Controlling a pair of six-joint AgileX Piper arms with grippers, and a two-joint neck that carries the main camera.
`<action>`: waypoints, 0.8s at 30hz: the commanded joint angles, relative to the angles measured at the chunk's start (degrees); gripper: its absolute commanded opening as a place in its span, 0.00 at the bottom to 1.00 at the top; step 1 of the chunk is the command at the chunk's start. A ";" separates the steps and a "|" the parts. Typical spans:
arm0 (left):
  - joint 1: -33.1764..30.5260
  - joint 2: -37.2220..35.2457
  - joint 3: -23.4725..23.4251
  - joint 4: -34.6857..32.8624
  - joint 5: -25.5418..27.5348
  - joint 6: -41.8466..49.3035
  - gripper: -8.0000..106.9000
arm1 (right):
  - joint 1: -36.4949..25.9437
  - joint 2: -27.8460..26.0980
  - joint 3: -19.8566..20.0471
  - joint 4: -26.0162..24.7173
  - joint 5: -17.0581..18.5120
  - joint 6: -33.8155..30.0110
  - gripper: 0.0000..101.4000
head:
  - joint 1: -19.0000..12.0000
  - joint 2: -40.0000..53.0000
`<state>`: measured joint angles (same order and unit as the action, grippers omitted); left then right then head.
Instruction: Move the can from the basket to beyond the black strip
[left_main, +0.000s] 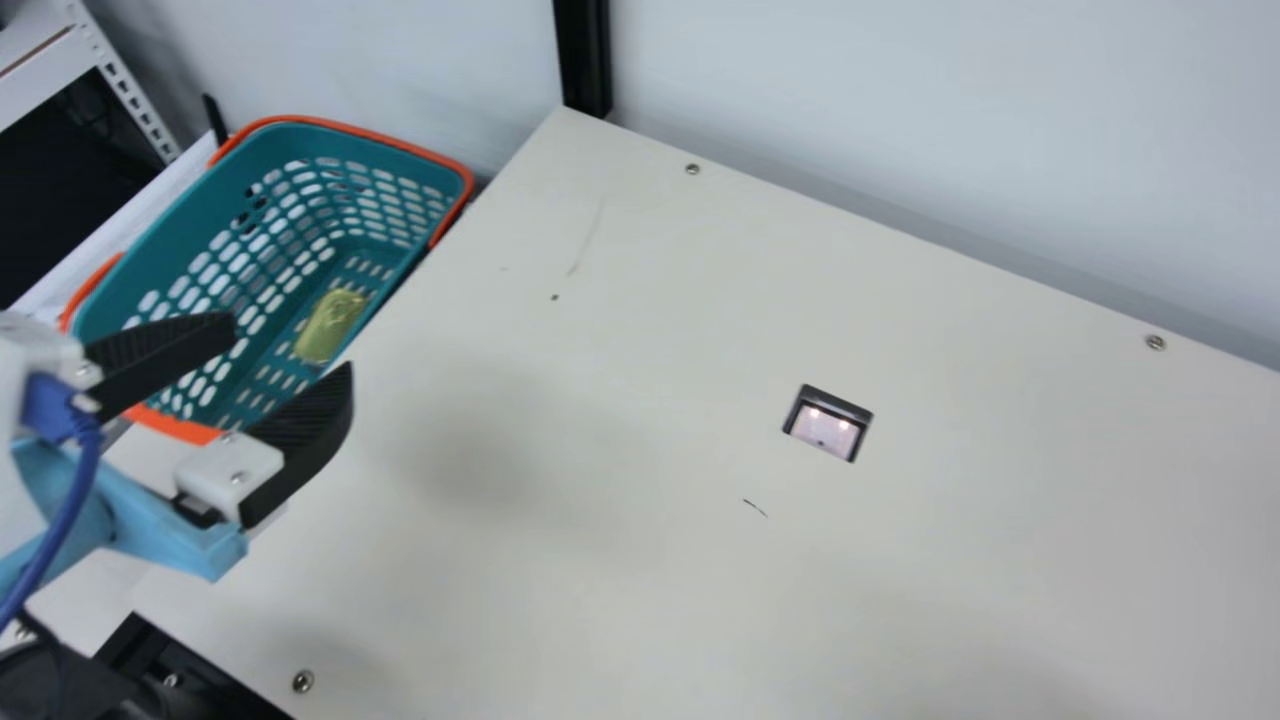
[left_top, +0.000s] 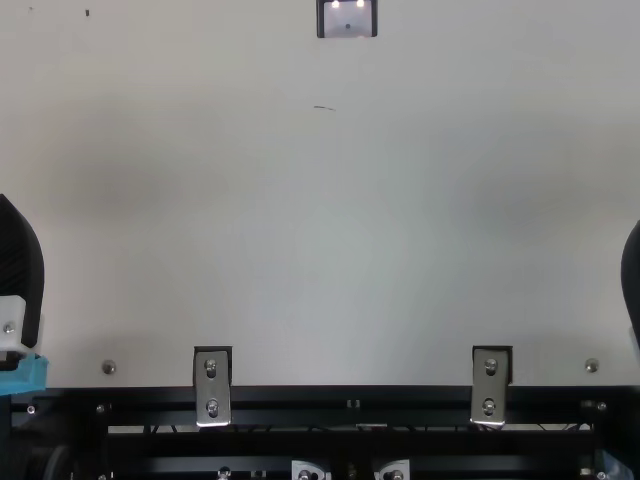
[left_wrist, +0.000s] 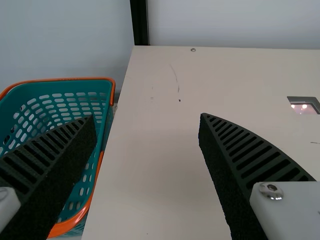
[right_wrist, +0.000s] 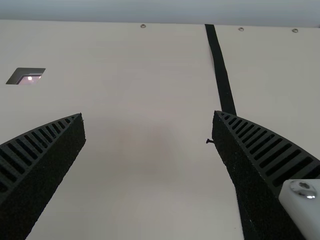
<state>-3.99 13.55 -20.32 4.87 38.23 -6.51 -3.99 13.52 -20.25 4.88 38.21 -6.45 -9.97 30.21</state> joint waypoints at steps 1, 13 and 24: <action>0.00 0.00 0.00 0.00 0.00 0.00 0.85 | 0.00 0.00 0.00 0.00 0.00 0.00 1.00 | -2.38 1.74; 0.00 0.00 0.00 0.00 0.00 0.00 0.85 | 0.00 0.00 0.00 0.00 0.00 0.00 1.00 | -2.38 1.74; -1.07 0.80 -0.92 0.53 1.06 -1.81 0.85 | 0.00 0.00 0.00 0.00 0.00 0.00 1.00 | -2.38 1.74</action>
<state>-4.84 14.00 -20.86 5.09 39.11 -7.67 -3.99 13.52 -20.25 4.88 38.21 -6.45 -10.56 30.79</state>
